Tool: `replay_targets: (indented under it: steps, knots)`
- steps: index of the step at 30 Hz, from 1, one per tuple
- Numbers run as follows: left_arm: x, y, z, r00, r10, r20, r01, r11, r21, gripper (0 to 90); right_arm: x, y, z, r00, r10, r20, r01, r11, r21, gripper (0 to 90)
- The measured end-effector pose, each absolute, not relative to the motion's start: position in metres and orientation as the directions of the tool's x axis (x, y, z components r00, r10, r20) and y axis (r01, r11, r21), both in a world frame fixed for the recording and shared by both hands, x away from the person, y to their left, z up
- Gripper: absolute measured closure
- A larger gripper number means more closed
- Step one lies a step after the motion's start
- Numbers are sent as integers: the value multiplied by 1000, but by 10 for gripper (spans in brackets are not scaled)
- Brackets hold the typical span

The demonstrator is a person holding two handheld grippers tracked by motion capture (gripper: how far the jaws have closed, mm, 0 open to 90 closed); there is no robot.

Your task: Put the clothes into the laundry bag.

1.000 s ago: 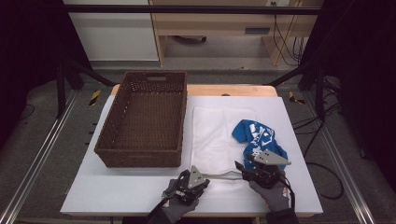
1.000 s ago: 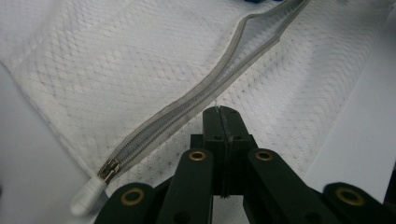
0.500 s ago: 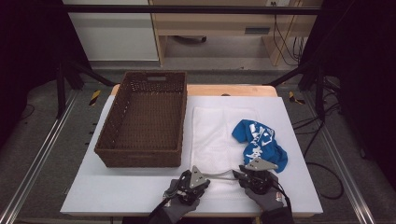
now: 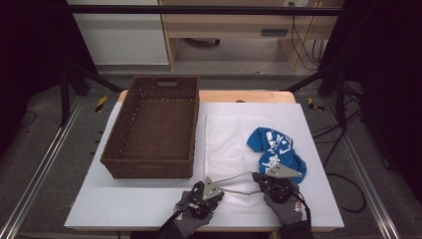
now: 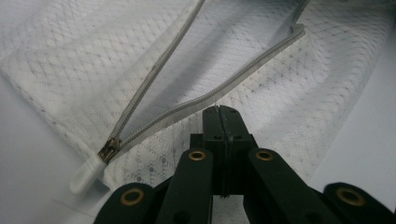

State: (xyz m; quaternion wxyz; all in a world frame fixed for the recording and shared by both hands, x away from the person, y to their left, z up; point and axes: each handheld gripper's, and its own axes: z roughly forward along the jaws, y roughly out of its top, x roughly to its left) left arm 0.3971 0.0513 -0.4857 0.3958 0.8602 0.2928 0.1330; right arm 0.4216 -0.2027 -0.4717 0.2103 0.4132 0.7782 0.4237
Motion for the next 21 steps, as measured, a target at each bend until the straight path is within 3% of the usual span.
replay_targets:
  steps: [10, 18, 21]
  knots:
    - [399, 54, -476, 790, 613, 8, 379, -499, 779, 857, 425, -204, -462, -583, 811, 54, 412, 238, 880, 888]
    - [409, 64, -431, 759, 651, 24, 327, -413, 850, 740, 425, -203, -458, -588, 808, 52, 406, 238, 882, 888]
    - [417, 53, -426, 762, 645, 51, 322, -446, 835, 675, 425, -202, -458, -590, 806, 49, 404, 243, 882, 888]
